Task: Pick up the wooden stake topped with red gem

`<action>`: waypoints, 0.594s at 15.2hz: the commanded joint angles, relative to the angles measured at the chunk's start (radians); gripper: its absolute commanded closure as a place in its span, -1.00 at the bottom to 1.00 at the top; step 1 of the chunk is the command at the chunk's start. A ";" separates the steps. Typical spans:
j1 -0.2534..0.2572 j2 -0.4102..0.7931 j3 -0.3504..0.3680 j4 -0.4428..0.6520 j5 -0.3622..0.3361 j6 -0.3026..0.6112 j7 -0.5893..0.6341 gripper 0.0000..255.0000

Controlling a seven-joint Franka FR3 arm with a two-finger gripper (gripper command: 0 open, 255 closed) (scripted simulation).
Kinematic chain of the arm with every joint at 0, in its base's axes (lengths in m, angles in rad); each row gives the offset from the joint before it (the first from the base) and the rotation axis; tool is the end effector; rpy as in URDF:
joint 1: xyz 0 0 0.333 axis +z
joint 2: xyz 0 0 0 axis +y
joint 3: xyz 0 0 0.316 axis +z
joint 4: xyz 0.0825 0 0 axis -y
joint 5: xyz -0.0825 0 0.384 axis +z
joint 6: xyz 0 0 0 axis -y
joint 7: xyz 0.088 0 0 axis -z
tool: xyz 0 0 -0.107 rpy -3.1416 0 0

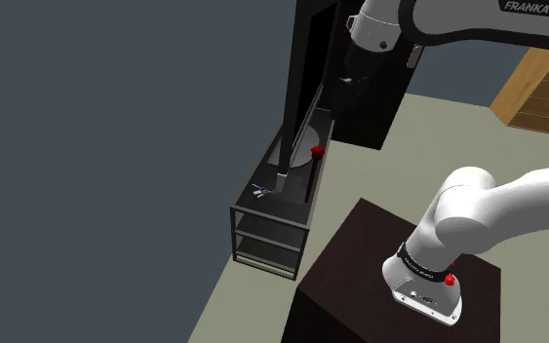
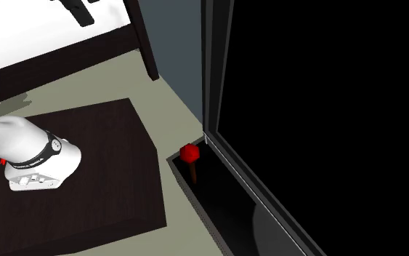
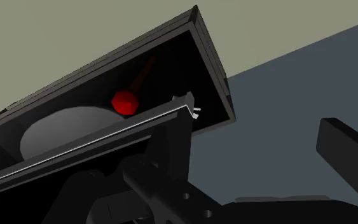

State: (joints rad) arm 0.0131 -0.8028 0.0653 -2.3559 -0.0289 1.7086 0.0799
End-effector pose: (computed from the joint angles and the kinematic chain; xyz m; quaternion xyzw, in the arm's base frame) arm 0.3152 0.0287 0.6086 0.9963 -0.0080 0.0795 0.0324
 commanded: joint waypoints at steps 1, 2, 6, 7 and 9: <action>0.000 0.000 0.000 0.000 0.000 0.000 0.000 -1.00; -0.009 0.023 -0.004 -0.008 -0.008 0.020 0.003 -1.00; -0.046 0.124 -0.021 -0.034 -0.039 0.101 0.017 -1.00; -0.056 0.151 -0.026 -0.038 -0.047 0.121 0.021 -1.00; -0.075 0.207 -0.034 -0.044 -0.064 0.159 0.030 -1.00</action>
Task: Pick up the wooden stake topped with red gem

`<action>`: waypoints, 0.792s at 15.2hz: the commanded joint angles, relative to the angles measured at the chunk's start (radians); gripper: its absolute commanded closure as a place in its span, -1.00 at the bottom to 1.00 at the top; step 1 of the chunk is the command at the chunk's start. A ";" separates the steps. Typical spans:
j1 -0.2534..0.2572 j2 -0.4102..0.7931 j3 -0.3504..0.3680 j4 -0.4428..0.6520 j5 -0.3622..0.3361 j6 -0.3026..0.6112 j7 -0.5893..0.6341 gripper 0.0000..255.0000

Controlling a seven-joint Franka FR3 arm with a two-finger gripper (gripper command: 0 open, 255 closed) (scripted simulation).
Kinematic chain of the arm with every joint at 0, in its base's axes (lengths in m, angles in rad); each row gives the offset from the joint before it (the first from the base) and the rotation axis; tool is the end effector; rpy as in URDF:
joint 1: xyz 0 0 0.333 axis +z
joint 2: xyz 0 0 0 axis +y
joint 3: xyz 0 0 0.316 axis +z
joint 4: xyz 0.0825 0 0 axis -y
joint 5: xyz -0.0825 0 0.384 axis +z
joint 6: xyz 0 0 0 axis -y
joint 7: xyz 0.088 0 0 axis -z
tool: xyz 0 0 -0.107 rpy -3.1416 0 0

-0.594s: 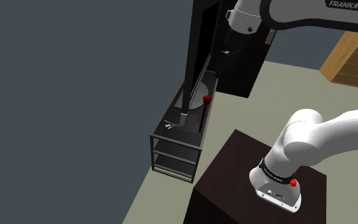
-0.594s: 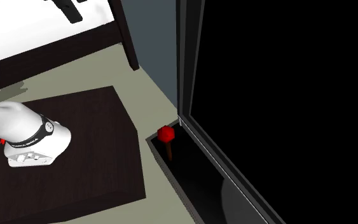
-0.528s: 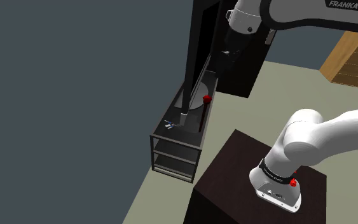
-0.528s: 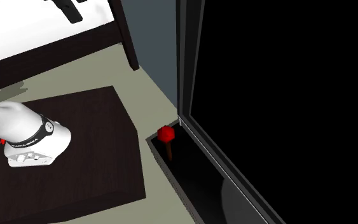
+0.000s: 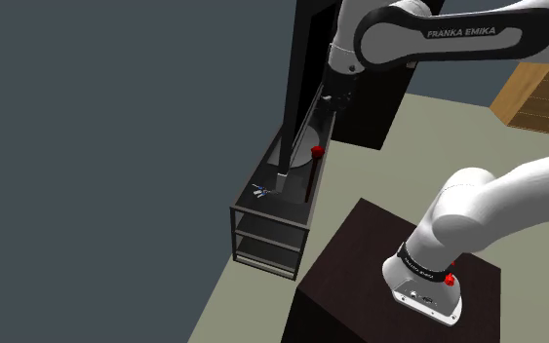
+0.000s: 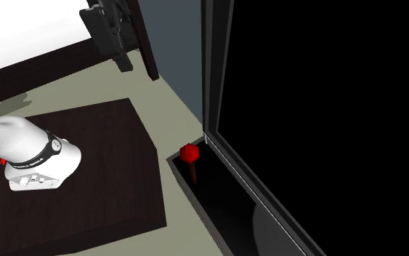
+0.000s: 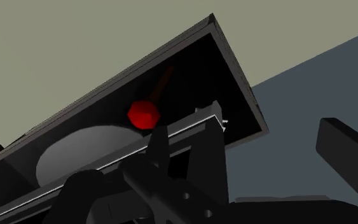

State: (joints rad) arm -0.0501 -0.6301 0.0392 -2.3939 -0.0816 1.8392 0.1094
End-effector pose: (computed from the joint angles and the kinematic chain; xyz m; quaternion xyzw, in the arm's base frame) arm 0.3690 -0.0084 0.5444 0.9965 -0.0540 0.0397 0.0495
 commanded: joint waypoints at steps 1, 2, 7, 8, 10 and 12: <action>-0.021 0.063 -0.013 -0.007 -0.019 0.048 0.005 -1.00; -0.031 0.092 -0.017 -0.008 -0.028 0.067 0.010 -1.00; -0.078 0.246 -0.042 0.002 -0.072 0.155 0.038 -1.00; -0.087 0.277 -0.047 0.006 -0.081 0.171 0.044 -1.00; -0.104 0.342 -0.058 0.018 -0.098 0.202 0.057 -1.00; -0.122 0.408 -0.069 0.033 -0.116 0.231 0.070 -1.00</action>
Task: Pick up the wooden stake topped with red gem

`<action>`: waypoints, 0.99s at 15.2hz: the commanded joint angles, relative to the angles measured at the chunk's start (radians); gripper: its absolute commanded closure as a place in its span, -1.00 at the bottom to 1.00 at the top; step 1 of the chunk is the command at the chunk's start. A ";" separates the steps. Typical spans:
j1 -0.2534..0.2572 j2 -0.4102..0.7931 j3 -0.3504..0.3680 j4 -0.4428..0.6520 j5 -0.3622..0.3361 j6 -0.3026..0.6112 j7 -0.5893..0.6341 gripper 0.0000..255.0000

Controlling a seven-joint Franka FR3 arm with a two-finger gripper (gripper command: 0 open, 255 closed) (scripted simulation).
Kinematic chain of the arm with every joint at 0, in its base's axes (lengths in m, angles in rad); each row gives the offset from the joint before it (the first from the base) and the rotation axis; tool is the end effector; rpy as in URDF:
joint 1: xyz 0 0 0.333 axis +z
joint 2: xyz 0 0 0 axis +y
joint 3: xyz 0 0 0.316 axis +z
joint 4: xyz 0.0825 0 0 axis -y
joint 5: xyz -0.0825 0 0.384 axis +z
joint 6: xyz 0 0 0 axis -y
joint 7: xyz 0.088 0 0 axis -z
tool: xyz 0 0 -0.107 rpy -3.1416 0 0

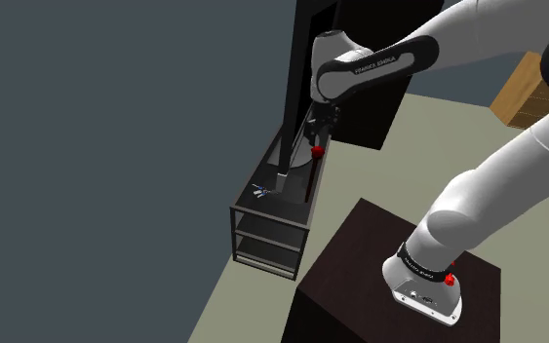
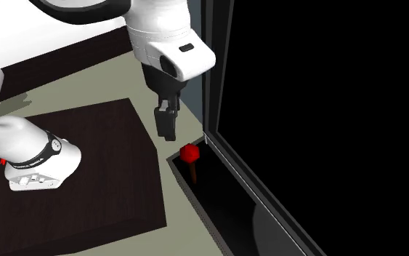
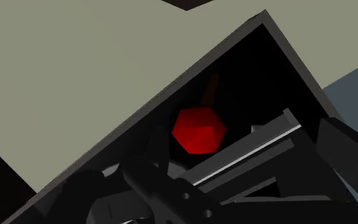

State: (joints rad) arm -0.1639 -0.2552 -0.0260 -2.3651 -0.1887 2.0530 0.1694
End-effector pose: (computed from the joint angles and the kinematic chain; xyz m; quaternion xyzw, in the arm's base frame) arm 0.4441 -0.0959 0.4221 0.9877 -0.1321 -0.0290 0.0786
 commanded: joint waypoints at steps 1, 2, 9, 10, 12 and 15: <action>-0.016 0.066 -0.010 0.013 -0.018 0.031 0.016 -1.00; -0.024 0.099 -0.016 0.022 -0.026 0.044 0.023 -1.00; -0.046 0.209 -0.032 0.024 -0.052 0.126 0.049 -1.00; -0.046 0.217 -0.032 0.019 -0.054 0.139 0.052 -1.00; -0.048 0.240 -0.033 0.007 -0.059 0.174 0.060 -1.00; -0.048 0.241 -0.034 0.007 -0.059 0.175 0.059 1.00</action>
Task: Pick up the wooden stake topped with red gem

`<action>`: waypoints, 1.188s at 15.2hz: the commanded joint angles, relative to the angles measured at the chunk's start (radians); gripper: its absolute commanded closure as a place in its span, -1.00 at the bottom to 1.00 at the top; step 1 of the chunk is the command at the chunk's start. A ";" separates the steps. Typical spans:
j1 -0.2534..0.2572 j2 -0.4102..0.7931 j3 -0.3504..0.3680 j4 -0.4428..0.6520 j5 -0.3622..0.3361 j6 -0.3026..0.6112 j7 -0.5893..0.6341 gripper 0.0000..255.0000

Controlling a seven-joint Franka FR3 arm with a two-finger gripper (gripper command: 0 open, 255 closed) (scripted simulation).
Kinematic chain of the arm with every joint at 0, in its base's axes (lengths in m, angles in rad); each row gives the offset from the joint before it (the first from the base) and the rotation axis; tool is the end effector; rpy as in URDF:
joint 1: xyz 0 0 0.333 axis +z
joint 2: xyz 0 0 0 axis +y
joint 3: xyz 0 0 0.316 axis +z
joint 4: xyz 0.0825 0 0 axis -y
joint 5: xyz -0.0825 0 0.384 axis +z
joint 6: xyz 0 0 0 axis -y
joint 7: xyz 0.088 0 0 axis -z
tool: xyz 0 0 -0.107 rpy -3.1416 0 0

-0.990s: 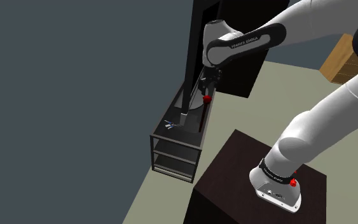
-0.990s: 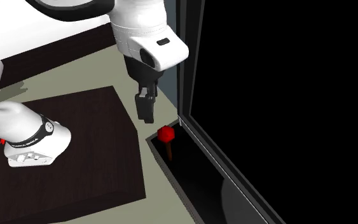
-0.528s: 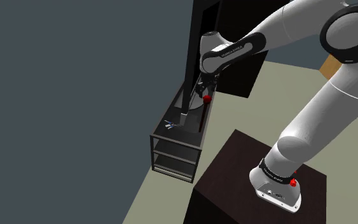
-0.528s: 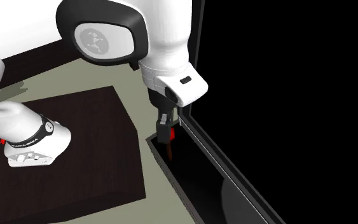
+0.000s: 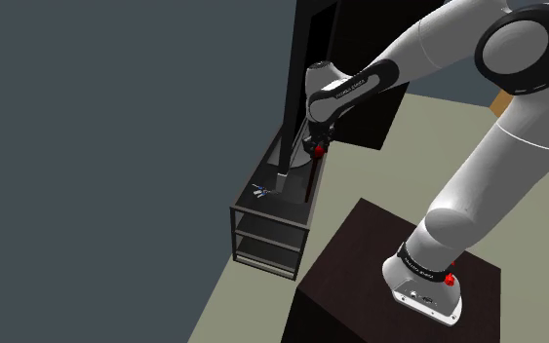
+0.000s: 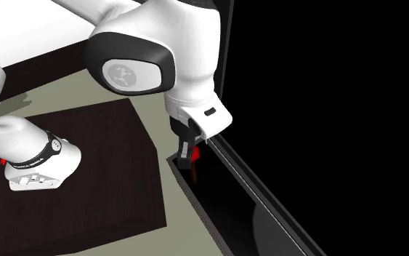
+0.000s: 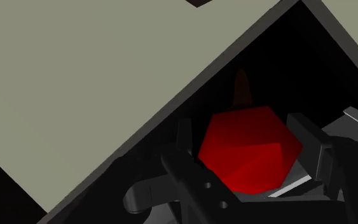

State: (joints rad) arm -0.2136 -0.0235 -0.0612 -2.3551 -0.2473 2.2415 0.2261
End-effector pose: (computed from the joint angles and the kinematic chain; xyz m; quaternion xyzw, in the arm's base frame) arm 0.4684 -0.1395 0.3320 0.9806 -0.1673 -0.0469 0.0912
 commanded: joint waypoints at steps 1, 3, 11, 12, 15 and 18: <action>-0.001 0.010 0.000 -0.002 -0.001 -0.013 -0.002 1.00; -0.002 0.013 -0.002 -0.003 -0.002 -0.009 -0.003 1.00; 0.003 -0.010 0.003 0.006 0.004 -0.042 -0.003 1.00; 0.004 -0.018 0.003 0.012 0.006 -0.055 -0.006 1.00; 0.006 -0.043 0.004 0.028 0.011 -0.096 -0.014 1.00; 0.007 -0.065 0.004 0.047 0.016 -0.136 -0.022 1.00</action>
State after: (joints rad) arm -0.2073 -0.0803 -0.0575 -2.3388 -0.2352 2.1178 0.2096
